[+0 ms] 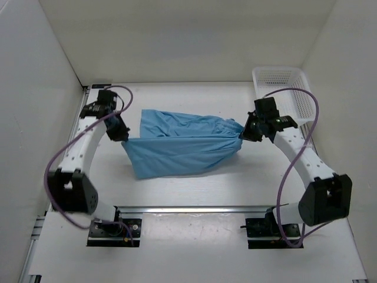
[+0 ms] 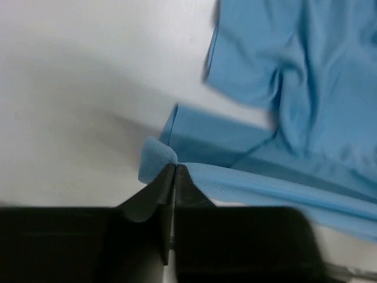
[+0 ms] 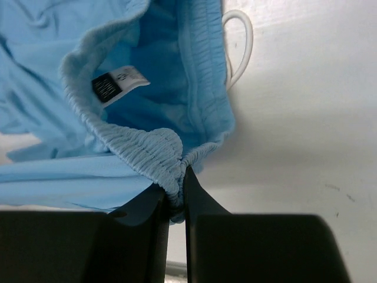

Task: Fold and stack the shorts
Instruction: Flatten the shorts out

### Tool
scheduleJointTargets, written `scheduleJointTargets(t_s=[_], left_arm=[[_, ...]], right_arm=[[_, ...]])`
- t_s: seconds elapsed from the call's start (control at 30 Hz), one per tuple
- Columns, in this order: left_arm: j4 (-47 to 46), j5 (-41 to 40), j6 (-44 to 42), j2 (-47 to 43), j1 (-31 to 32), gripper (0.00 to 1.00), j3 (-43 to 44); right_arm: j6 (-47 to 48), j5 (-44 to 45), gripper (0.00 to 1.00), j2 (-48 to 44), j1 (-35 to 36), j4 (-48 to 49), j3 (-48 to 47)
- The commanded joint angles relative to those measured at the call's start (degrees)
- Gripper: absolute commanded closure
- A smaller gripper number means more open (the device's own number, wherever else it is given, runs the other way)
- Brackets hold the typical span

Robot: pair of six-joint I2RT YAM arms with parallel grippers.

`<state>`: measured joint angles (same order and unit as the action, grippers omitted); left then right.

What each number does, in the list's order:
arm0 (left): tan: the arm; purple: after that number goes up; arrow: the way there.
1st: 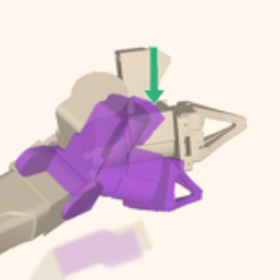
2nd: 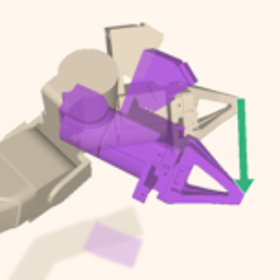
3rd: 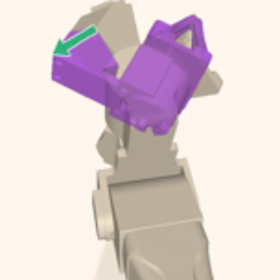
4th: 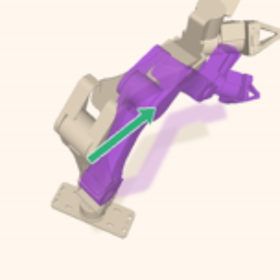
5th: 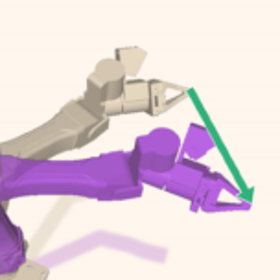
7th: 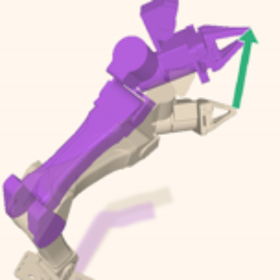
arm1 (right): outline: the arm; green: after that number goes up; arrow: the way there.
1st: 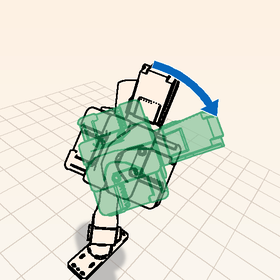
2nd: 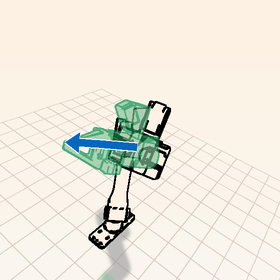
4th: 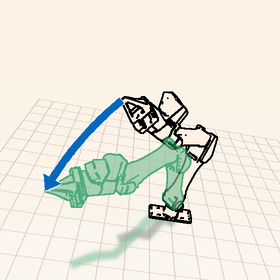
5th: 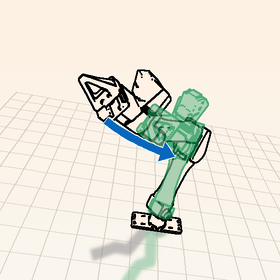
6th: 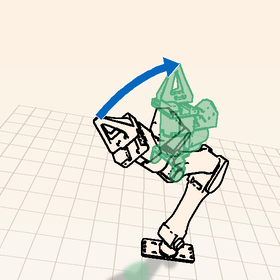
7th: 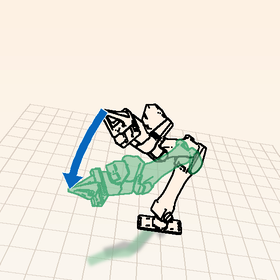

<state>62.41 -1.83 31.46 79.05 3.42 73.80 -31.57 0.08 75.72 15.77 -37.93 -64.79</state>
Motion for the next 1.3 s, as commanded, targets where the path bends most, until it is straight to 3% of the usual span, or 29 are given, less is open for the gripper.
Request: scheduleJointTargets(t_s=[0.0, 0.1, 0.13, 0.17, 0.2, 0.23, 0.27, 0.37, 0.4, 0.43, 0.6, 0.77, 0.87, 1.1, 1.27], left_arm=[[-5.5, -5.5, -0.6, 12.8, 0.0, 0.76, 8.4], [-1.0, -4.4, -1.1, 19.4, 1.1, 0.56, 16.5], [-1.0, -3.8, -0.6, 19.4, 2.0, 0.17, 15.3], [-2.0, -3.8, -0.1, 17.6, 2.0, 0.08, 13.7], [-2.7, -3.8, -0.1, 13.9, 2.6, 0.07, 11.7], [-3.4, -3.8, 0.8, 11.9, 2.6, 0.06, 9.4], [-4.0, -2.9, 0.8, 10.1, 2.6, 0.13, 4.6], [-7.0, 0.8, 1.3, 4.5, 3.2, 0.37, -4.7], [-8.1, 4.0, 1.3, 3.8, 3.2, 0.53, -6.5], [-9.7, 5.0, 1.3, 3.8, 4.0, 0.57, -8.0], [-12.7, 5.0, 1.9, 10.2, 8.8, 0.59, -8.0], [-12.7, 2.0, 1.2, 19.6, 11.3, 0.37, -2.4], [-12.7, 1.3, 1.8, 23.2, 11.3, 0.34, -1.8], [-13.2, -3.1, 2.5, 26.9, 11.8, 0.50, -0.1], [-13.2, -3.1, 2.5, 27.5, 11.8, 0.72, -0.1]], right_arm=[[1.0, 4.6, 1.00, 6.6, -0.5, 2.2, -4.5], [1.0, 3.4, 1.00, 12.3, -0.5, 1.6, -7.5], [1.0, 3.4, 1.00, 13.0, -0.5, 1.1, -7.5], [1.0, 2.7, 1.00, 13.0, 0.0, 1.1, -7.5], [1.0, 2.6, 1.00, 13.0, 0.1, 1.6, -6.9], [1.0, 2.6, 1.00, 13.0, 0.1, 1.6, -6.9], [1.0, 2.6, 1.00, 13.0, 0.1, 1.6, -6.1], [1.5, 2.6, 1.00, 13.0, 0.1, 2.2, -4.7], [2.1, 2.6, 1.00, 13.0, 0.1, 2.2, -4.1], [2.1, 2.6, 1.00, 13.0, 0.1, 2.2, -4.1], [2.7, 2.1, 1.00, 13.0, 0.1, 2.2, -3.1], [3.3, 2.1, 1.00, 12.5, 0.1, 2.2, -2.5], [3.8, 2.1, 1.00, 11.9, 0.1, 1.6, -2.5], [4.9, 3.4, 1.00, 10.8, 0.1, 1.0, -0.9], [4.9, 4.1, 1.00, 10.8, 0.1, 1.0, -0.3]])
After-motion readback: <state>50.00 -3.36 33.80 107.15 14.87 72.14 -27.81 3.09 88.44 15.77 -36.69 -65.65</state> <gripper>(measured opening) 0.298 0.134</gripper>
